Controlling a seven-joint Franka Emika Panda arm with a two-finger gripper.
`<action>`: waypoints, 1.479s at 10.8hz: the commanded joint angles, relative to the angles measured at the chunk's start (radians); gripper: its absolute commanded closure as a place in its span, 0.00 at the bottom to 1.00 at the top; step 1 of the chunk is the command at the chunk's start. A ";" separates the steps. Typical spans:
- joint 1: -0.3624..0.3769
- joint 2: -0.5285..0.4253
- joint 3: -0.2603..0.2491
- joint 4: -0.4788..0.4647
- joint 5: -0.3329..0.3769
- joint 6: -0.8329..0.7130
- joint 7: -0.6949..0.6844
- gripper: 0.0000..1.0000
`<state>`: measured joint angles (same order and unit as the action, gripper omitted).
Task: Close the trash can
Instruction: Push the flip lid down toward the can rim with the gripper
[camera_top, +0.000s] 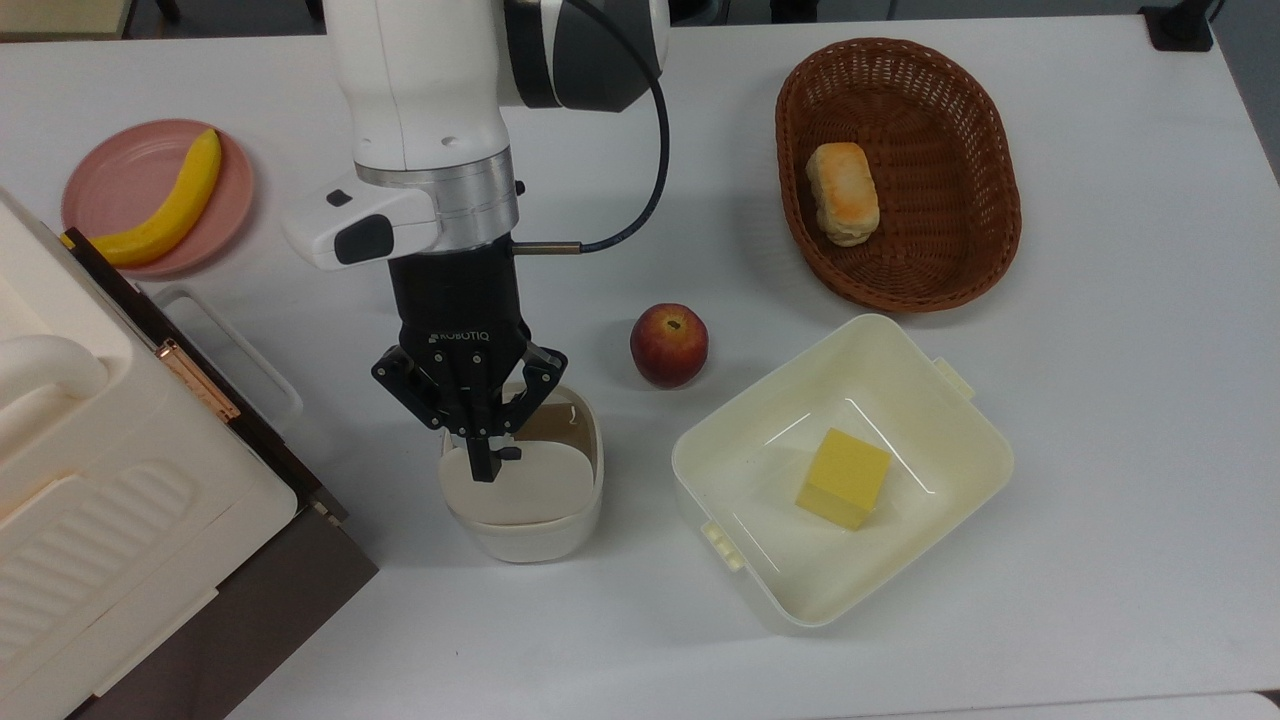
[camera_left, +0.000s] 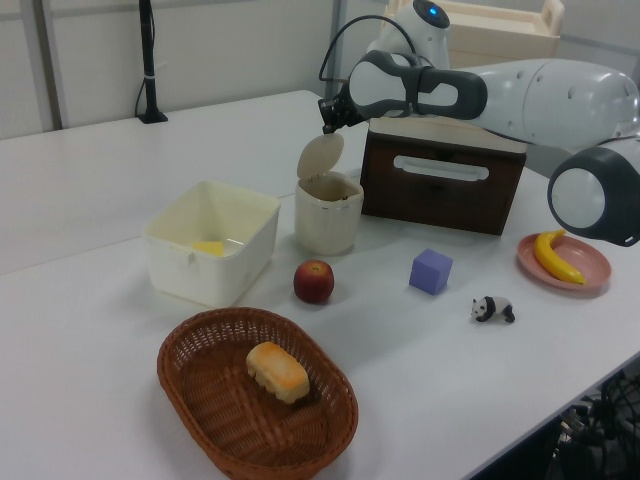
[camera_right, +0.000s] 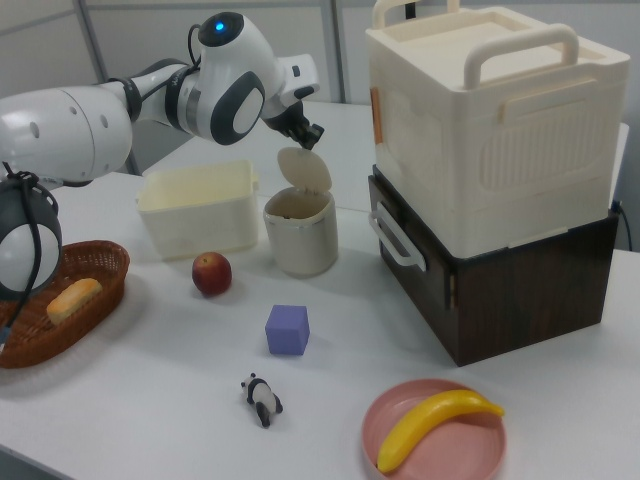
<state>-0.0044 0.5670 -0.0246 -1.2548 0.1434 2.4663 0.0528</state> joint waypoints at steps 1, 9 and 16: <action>0.012 0.011 -0.006 0.014 -0.020 0.010 0.010 1.00; 0.003 -0.090 0.035 -0.135 -0.107 0.009 0.007 1.00; -0.005 -0.136 0.035 -0.219 -0.128 0.009 0.004 1.00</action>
<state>-0.0093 0.4914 0.0063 -1.3830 0.0387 2.4663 0.0524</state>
